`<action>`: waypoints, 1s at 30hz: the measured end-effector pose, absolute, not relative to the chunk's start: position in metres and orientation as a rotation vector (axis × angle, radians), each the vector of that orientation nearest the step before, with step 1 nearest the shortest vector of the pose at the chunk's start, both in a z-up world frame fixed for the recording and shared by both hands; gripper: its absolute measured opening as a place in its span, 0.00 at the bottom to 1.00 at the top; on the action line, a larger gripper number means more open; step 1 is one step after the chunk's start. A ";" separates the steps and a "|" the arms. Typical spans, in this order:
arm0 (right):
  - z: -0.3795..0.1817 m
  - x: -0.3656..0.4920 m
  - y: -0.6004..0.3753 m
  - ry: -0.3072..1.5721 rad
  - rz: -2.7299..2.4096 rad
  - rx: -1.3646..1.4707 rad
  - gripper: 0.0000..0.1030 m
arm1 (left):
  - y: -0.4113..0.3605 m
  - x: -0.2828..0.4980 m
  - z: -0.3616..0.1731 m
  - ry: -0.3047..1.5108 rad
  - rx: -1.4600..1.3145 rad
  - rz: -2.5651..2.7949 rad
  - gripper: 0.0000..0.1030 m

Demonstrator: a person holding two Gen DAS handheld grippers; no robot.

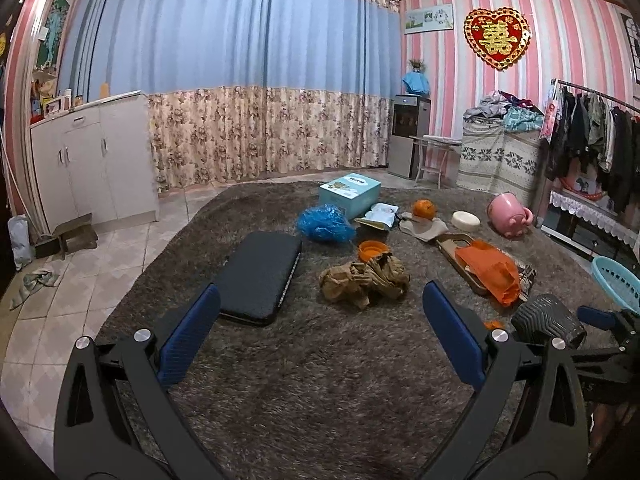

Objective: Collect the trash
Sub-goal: 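Close the right gripper on the black ribbed cup and lift it, then grasp the orange peel with the left gripper while the right gripper holds the cup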

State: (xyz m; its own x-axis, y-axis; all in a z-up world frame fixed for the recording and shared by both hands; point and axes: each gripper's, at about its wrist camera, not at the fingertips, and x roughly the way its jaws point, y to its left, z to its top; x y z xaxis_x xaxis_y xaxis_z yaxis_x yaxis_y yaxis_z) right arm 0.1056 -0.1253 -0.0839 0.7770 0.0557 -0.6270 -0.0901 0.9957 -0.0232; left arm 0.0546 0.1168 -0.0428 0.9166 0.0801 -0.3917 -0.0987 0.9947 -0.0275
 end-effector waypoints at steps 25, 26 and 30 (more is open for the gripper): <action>-0.055 0.085 -0.212 0.535 -0.067 0.071 0.72 | 0.005 0.085 -0.091 0.599 0.007 -0.133 0.95; -0.055 0.085 -0.215 0.536 -0.069 0.077 0.72 | 0.004 0.089 -0.094 0.613 0.003 -0.134 0.95; -0.056 0.083 -0.225 0.538 -0.080 0.106 0.72 | 0.003 0.109 -0.108 0.684 -0.052 -0.160 0.87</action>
